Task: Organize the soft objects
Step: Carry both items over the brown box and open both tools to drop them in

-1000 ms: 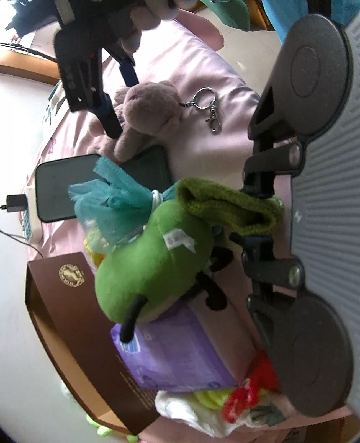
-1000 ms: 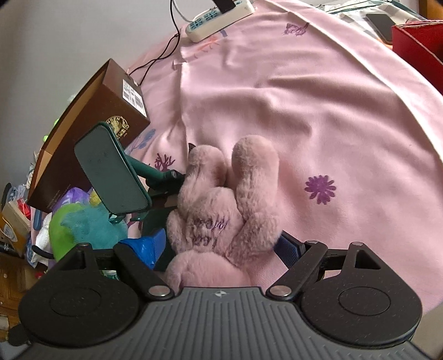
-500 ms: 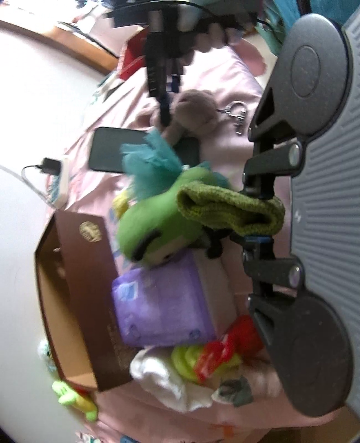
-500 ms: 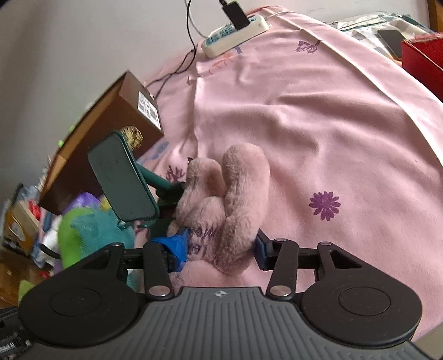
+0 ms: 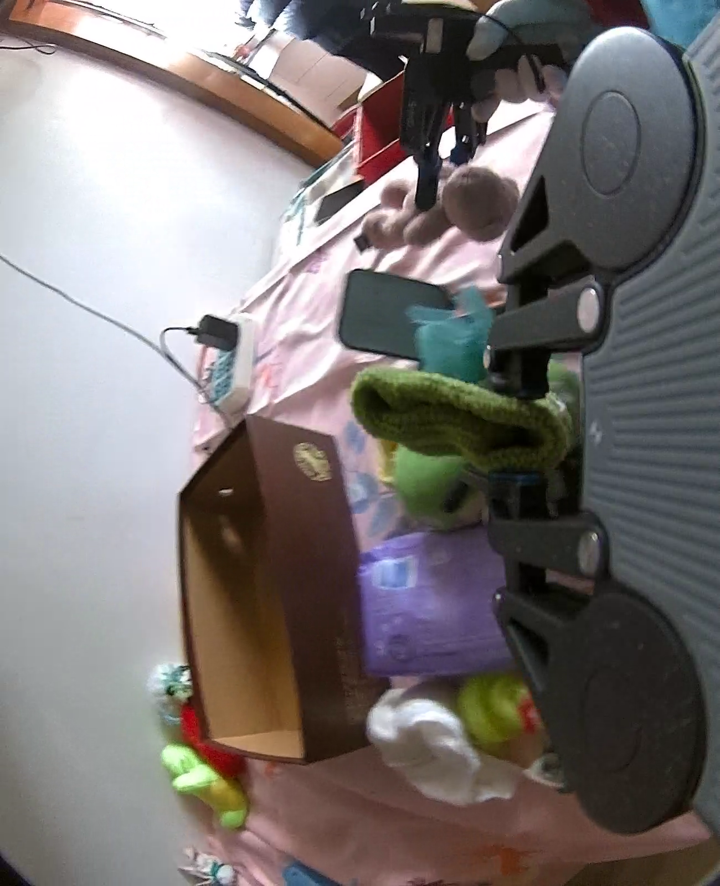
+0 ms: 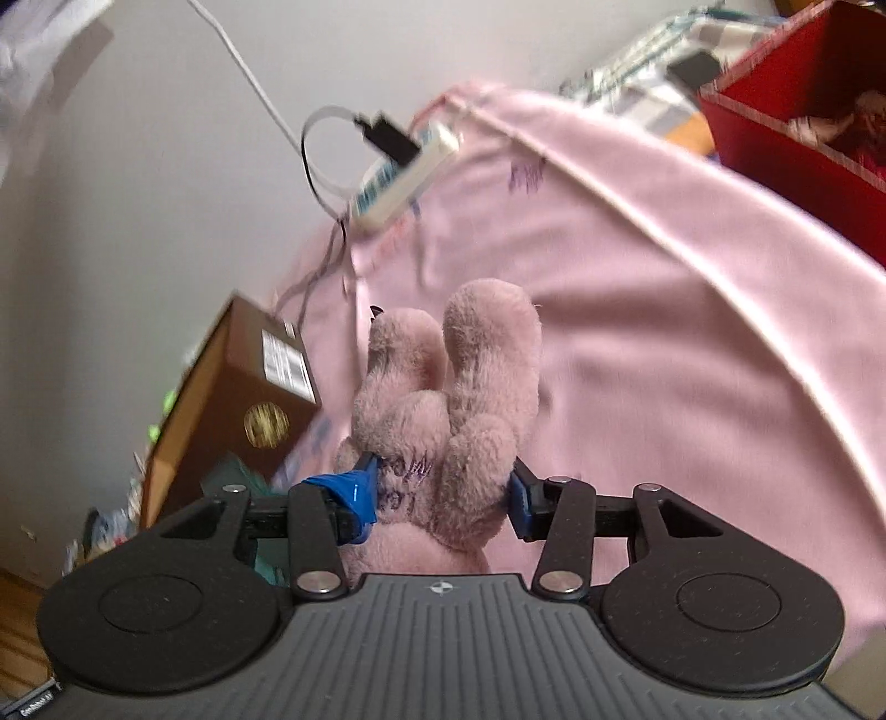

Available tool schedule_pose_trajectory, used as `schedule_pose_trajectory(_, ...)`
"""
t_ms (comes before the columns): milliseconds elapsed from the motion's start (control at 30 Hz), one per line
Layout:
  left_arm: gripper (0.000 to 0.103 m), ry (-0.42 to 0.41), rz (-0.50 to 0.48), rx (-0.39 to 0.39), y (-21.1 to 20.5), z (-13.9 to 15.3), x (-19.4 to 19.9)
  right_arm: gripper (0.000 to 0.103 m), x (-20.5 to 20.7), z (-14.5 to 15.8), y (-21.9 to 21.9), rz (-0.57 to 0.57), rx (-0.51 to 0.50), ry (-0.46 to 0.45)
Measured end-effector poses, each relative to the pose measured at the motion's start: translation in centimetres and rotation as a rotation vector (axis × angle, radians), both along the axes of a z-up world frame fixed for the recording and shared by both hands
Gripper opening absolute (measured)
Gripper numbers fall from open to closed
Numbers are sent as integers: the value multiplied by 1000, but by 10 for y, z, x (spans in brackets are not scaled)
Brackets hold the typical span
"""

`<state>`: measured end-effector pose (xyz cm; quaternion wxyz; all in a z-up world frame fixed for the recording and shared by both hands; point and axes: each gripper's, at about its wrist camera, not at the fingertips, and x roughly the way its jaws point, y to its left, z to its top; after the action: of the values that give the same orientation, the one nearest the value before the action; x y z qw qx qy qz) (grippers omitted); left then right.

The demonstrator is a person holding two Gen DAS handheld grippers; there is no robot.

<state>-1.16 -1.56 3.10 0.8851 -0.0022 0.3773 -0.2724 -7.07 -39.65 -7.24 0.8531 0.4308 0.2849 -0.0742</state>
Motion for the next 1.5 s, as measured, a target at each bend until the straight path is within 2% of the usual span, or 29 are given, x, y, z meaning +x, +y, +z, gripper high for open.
schedule_pose_trajectory(233, 20, -110, 77, -9, -5, 25, 34, 31, 38, 47, -16, 8, -25, -143)
schedule_pose_trajectory(400, 20, -163, 145, -39, 8, 47, 64, 31, 72, 76, -9, 38, -8, -206)
schedule_pose_trajectory(567, 20, -178, 194, -34, 29, 54, 104, 31, 122, 101, 23, 120, 11, -228)
schedule_pose_trajectory(767, 20, -149, 228, -17, 52, 46, 164, 31, 196, 122, 75, 227, -42, -225)
schedule_pose_trajectory(1000, 20, -83, 249, 9, 64, 24, 230, 31, 272, 115, 133, 358, -153, -136)
schedule_pose_trajectory(1133, 20, -37, 267, 57, 66, 1, 259, 31, 302, 94, 161, 430, -299, -24)
schedule_pose_trajectory(1300, 21, 35, 265, 116, 64, -33, 282, 33, 318, 69, 184, 474, -485, 62)
schedule_pose_trajectory(1400, 22, 68, 271, 160, 64, -52, 292, 35, 333, 55, 184, 487, -534, 95)
schedule_pose_trajectory(1500, 24, 68, 258, 189, 64, -62, 293, 35, 337, 55, 187, 488, -587, 70)
